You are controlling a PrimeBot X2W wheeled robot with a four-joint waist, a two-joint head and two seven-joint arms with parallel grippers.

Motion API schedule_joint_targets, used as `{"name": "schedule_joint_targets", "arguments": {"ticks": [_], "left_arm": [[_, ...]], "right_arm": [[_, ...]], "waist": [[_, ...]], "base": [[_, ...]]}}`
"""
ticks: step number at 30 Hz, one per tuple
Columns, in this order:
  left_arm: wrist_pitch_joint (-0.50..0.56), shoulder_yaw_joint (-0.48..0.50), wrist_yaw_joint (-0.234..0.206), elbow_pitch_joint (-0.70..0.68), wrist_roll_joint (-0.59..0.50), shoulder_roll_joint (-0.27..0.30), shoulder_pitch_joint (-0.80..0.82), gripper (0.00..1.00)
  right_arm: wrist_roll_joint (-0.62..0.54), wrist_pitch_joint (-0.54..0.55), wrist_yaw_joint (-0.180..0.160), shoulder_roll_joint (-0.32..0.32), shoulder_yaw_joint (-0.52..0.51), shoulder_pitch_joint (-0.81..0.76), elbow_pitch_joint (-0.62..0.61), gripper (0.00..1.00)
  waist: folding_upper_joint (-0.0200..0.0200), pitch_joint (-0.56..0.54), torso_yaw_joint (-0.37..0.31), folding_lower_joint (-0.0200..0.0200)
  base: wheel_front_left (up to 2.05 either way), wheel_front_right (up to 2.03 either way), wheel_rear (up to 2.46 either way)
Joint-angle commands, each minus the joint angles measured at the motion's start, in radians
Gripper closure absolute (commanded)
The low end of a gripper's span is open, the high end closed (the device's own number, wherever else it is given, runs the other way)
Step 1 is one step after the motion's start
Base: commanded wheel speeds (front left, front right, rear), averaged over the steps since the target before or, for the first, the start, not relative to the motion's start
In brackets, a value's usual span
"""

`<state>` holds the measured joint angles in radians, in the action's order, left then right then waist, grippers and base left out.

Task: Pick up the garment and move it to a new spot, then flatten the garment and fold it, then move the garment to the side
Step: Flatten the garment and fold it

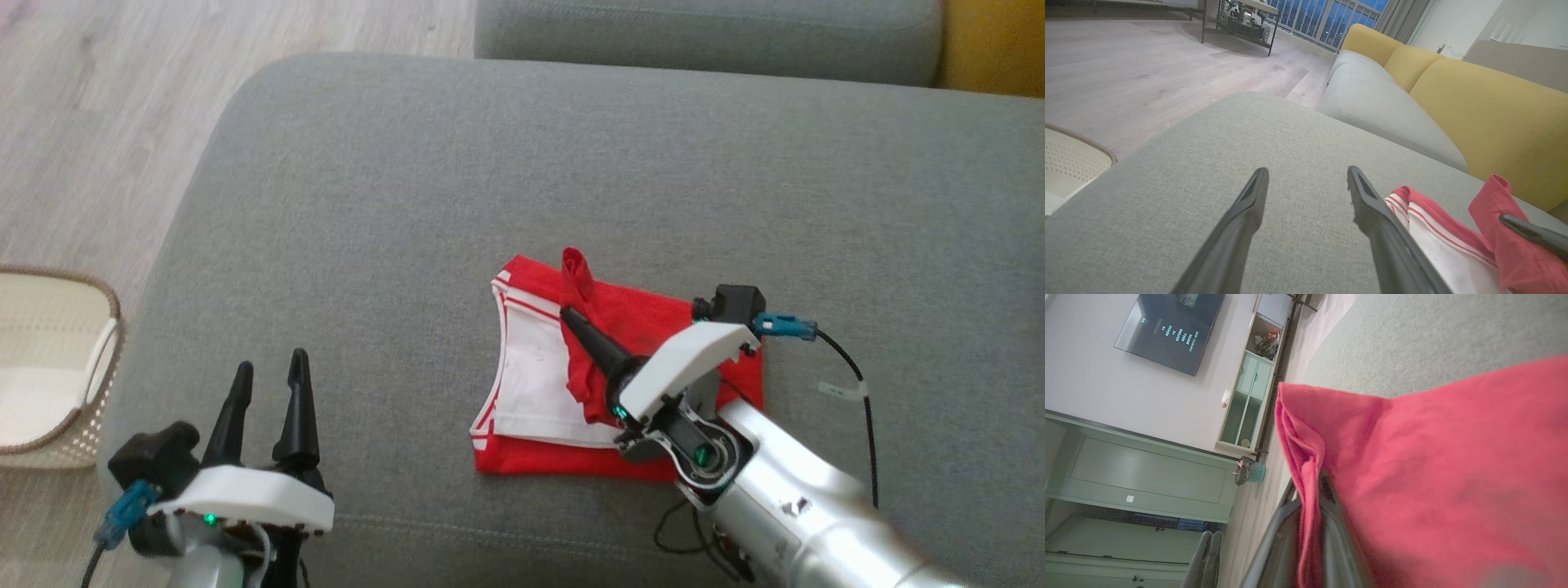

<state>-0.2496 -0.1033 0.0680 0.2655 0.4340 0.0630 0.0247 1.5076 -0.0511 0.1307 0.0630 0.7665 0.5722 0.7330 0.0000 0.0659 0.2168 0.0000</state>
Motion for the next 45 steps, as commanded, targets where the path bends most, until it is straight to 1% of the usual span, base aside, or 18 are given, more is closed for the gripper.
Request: {"name": "schedule_joint_targets", "arguments": {"ticks": [1,5,6,7,8,12,16,21,25,28,32,34,37,40,42,43,44,45], "left_arm": [[-0.012,0.03,0.006,-0.026,0.004,0.002,0.057,0.0],[-0.012,0.032,0.009,-0.022,0.003,-0.001,0.065,0.0],[-0.012,0.032,0.01,-0.02,0.002,-0.001,0.067,0.0],[-0.012,0.032,0.01,-0.019,0.002,-0.002,0.07,0.0],[-0.012,0.033,0.011,-0.017,0.001,-0.002,0.072,0.0],[-0.012,0.039,0.013,-0.01,0.0,-0.004,0.078,0.0],[-0.012,0.046,0.015,0.001,-0.004,-0.006,0.077,0.0],[-0.012,0.061,0.018,0.001,-0.012,-0.004,0.07,0.0],[-0.012,0.073,0.021,-0.01,-0.018,-0.004,0.062,0.0],[-0.012,0.078,0.023,-0.02,-0.02,-0.005,0.059,0.0],[-0.012,0.091,0.026,-0.051,-0.019,-0.007,0.058,0.0],[-0.012,0.097,0.03,-0.076,-0.015,-0.008,0.06,0.0],[-0.012,0.099,0.041,-0.117,-0.014,-0.01,0.057,0.0],[-0.012,0.12,0.044,-0.151,-0.017,-0.011,0.05,0.0],[-0.012,0.128,0.046,-0.179,-0.03,-0.012,0.047,0.0],[-0.012,0.126,0.047,-0.198,-0.033,-0.012,0.045,0.0],[-0.012,0.119,0.049,-0.225,-0.042,-0.012,0.036,0.0],[-0.012,0.117,0.05,-0.231,-0.051,-0.012,0.031,0.0]], "right_arm": [[0.039,-0.025,0.0,-0.013,0.038,0.057,-0.011,1.0],[0.138,-0.057,0.0,-0.013,0.141,0.106,0.036,1.0],[0.16,-0.064,0.0,-0.013,0.166,0.117,0.046,0.94],[0.182,-0.074,0.0,-0.013,0.189,0.128,0.056,0.28],[0.203,-0.082,0.0,-0.013,0.212,0.138,0.063,0.0],[0.241,-0.133,0.0,-0.013,0.309,0.194,0.082,0.0],[0.307,-0.166,0.0,-0.013,0.358,0.241,0.077,0.0],[0.33,-0.2,0.0,-0.013,0.396,0.319,0.105,0.0],[0.254,-0.209,0.0,-0.006,0.408,0.404,0.188,0.0],[0.181,-0.21,0.0,0.012,0.376,0.446,0.229,0.0],[-0.012,-0.21,0.0,0.076,0.275,0.483,0.244,0.0],[-0.155,-0.21,0.0,0.127,0.186,0.482,0.22,0.0],[-0.353,-0.21,0.0,0.191,0.025,0.409,0.147,0.0],[-0.57,-0.211,0.0,0.233,-0.14,0.289,0.043,0.0],[-0.709,-0.211,0.0,0.242,-0.256,0.187,-0.039,0.0],[-0.782,-0.211,0.0,0.244,-0.316,0.133,-0.081,0.0],[-0.904,-0.211,0.0,0.226,-0.444,0.02,-0.163,0.0],[-0.964,-0.211,0.0,0.212,-0.502,-0.035,-0.208,0.0]], "waist": [[0.0,0.012,0.011,0.0],[0.0,0.027,0.019,0.0],[0.0,0.03,0.02,0.0],[0.0,0.033,0.021,0.0],[0.0,0.035,0.021,0.0],[0.0,0.039,0.015,0.0],[0.0,0.026,0.001,0.0],[0.0,0.003,-0.03,0.0],[0.0,-0.013,-0.065,0.0],[0.0,-0.016,-0.082,0.0],[0.0,-0.02,-0.112,0.0],[0.0,-0.018,-0.125,0.0],[0.0,-0.017,-0.141,0.0],[0.0,-0.018,-0.155,0.0],[0.0,-0.018,-0.162,0.0],[0.0,-0.019,-0.165,0.0],[0.0,-0.021,-0.167,0.0],[0.0,-0.022,-0.169,0.0]], "base": [[0.0,0.0,0.0],[0.0,0.0,0.0],[0.0,0.0,0.0],[0.0,0.0,0.0],[0.0,0.0,0.0],[0.0,0.0,0.0],[0.0,0.0,0.0],[0.0,0.0,0.0],[0.0,0.0,0.0],[0.0,0.0,0.0],[0.0,0.0,0.0],[0.0,0.0,0.0],[0.0,0.0,0.0],[0.0,0.0,0.0],[0.0,0.0,0.0],[0.0,0.0,0.0],[0.0,0.0,0.0],[0.0,0.0,0.0]]}}
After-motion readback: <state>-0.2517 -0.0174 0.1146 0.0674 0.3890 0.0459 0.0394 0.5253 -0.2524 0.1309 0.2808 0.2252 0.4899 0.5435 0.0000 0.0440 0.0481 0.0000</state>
